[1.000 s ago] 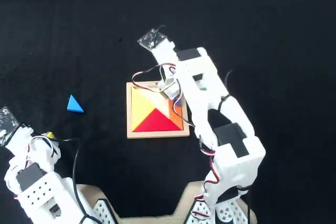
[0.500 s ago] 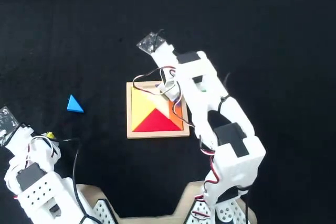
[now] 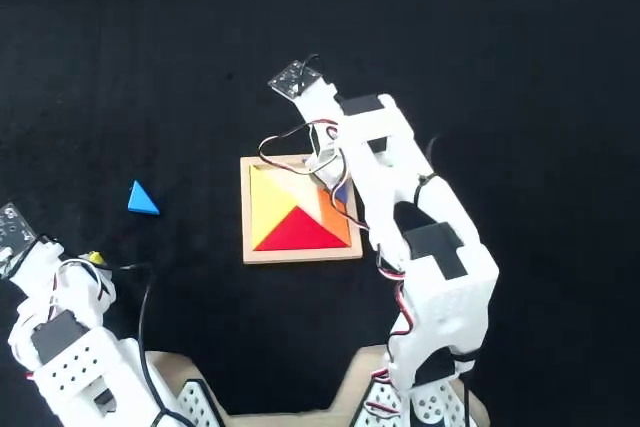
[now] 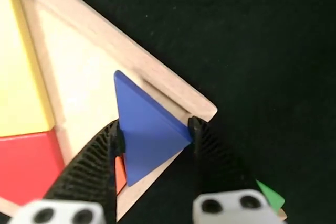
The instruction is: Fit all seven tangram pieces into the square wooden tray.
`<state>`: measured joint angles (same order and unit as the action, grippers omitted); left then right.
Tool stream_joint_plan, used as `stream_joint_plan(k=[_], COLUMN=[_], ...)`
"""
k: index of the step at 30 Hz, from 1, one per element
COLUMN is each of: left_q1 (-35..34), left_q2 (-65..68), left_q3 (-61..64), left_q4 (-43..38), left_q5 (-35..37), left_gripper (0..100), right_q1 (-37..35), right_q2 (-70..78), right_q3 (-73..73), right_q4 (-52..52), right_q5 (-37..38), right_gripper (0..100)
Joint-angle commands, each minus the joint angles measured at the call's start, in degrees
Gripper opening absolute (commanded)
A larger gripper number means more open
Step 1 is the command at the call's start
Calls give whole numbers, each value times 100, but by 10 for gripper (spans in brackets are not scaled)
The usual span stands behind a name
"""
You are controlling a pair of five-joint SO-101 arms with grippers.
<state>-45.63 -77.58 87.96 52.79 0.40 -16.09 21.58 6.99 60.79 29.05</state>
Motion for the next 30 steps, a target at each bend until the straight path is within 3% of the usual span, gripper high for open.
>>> stream_joint_plan(k=[1,7,14,23,30], left_q1=[75,75,75,75,75], left_q2=[-62,-62,-62,-62,-62], left_q3=[-22,-22,-22,-22,-22], left_q4=[-79,-79,-79,-79,-79], left_q5=[-44,-44,-44,-44,-44], left_gripper=[217,218,218,218,218], right_q1=[-176,-158,-158,-519,-193], right_q2=[-22,-22,-541,-822,-796], right_q3=[-303,-330,-365,462,321], right_q4=[141,246,615,-97,-62], right_q5=[18,26,18,9,9], right_gripper=[77,221,221,219,219])
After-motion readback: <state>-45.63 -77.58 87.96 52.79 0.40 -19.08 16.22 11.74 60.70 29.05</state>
